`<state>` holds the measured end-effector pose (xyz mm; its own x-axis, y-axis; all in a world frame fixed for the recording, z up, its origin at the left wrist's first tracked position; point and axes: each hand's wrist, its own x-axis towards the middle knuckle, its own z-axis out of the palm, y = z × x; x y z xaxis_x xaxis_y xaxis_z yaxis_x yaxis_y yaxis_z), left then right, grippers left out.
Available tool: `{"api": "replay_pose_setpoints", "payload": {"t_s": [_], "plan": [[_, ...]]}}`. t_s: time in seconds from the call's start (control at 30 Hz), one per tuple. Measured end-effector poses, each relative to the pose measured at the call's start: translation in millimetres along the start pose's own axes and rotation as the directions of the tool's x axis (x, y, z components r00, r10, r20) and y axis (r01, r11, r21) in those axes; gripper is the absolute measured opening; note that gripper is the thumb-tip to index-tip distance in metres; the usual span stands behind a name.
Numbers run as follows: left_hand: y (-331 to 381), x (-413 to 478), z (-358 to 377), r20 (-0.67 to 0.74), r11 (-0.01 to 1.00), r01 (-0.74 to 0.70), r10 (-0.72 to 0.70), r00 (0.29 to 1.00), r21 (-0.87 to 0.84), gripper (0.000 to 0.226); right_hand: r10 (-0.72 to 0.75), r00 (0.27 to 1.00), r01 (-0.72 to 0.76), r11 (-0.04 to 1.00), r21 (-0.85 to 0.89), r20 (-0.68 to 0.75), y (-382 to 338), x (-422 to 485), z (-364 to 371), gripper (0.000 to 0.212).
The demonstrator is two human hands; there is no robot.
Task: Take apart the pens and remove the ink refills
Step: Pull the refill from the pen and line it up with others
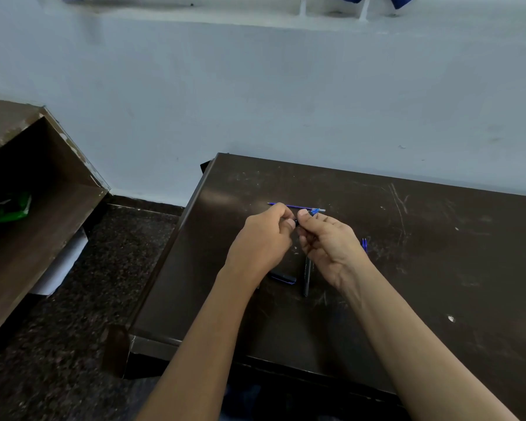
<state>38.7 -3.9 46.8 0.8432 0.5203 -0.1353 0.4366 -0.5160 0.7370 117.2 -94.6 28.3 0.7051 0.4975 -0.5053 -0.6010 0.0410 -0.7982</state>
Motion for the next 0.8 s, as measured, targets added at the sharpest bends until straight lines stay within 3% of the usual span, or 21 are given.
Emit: {"api": "replay_pose_setpoints", "payload": {"t_s": [0.17, 0.37, 0.6, 0.7, 0.8], "plan": [[-1.3, 0.3, 0.9, -0.009, 1.000, 0.013, -0.012, 1.000, 0.013, 0.012, -0.009, 1.000, 0.010, 0.996, 0.092, -0.008, -5.9, -0.8, 2.0, 0.029], [-2.7, 0.8, -3.0, -0.030, 1.000, 0.002, -0.002, 1.000, 0.005, 0.016, 0.010, 1.000, -0.011, 0.991, -0.135, -0.009, -2.2, -2.3, 1.4, 0.014], [-2.9, -0.2, -1.6, 0.009, 1.000, 0.004, -0.005, 1.000, 0.024, 0.012, 0.020, 1.000, -0.022, 0.994, -0.104, -0.020, -3.1, -0.4, -0.7, 0.004], [-2.9, -0.6, -1.9, 0.025, 0.999, 0.021, -0.022, 0.999, 0.049, 0.013, 0.037, 0.999, -0.037, 0.999, -0.016, -0.022, -4.0, 0.5, 0.9, 0.026], [-2.7, -0.9, -1.9, 0.023, 0.998, 0.022, -0.024, 0.999, 0.051, 0.016, 0.036, 0.999, -0.037, 0.999, -0.023, -0.017, -4.1, 0.5, 1.5, 0.023]]}}
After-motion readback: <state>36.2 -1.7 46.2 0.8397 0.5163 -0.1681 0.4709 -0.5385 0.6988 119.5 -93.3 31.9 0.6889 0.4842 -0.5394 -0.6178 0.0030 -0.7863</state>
